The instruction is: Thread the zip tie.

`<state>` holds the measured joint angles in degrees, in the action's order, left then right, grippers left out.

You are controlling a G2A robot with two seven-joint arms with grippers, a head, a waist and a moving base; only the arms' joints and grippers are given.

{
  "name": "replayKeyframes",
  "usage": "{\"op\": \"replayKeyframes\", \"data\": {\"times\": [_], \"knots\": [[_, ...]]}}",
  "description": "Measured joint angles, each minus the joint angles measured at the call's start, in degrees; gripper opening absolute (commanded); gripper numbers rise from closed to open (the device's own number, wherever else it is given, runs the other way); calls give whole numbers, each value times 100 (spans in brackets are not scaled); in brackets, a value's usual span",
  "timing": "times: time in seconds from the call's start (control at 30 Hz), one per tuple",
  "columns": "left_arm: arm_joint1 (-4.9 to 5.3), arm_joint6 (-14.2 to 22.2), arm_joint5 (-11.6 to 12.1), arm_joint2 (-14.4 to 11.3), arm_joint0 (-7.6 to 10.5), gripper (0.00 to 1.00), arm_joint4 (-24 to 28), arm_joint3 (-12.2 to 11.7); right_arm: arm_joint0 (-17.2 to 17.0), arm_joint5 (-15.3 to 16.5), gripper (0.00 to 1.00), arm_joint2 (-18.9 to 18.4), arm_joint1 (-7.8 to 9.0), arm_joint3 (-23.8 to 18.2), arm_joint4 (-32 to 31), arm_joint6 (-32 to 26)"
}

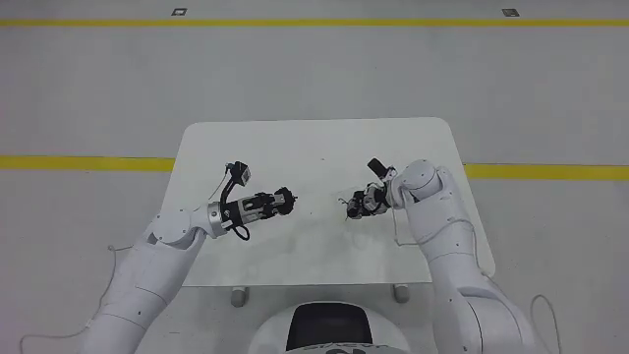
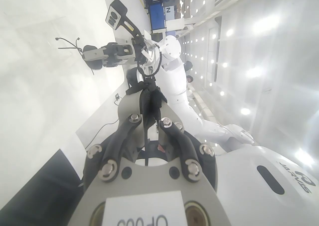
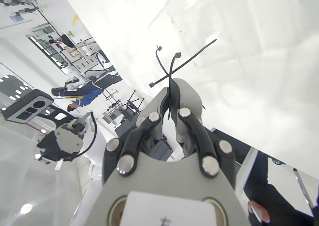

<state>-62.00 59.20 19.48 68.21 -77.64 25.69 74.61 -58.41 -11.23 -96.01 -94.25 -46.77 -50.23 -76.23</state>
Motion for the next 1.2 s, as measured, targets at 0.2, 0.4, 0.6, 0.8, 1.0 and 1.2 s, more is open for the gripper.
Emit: {"op": "replayKeyframes", "data": {"times": [0.2,0.4,0.6,0.8,1.0,1.2], "knots": [[0,0,0,0,0,0,0,0,210,37,0,-87,111,462,287,-27],[0,0,0,0,0,0,0,0,461,-30,0,-120,207,955,523,17],[0,0,0,0,0,0,0,0,674,-96,0,-138,284,1396,835,-12],[0,0,0,0,0,0,0,0,783,-67,0,-135,320,1628,988,-65],[0,0,0,0,0,0,0,0,779,-68,0,-136,319,1624,985,-62],[0,0,0,0,0,0,0,0,798,-176,0,-287,396,1841,1521,-229]]}}
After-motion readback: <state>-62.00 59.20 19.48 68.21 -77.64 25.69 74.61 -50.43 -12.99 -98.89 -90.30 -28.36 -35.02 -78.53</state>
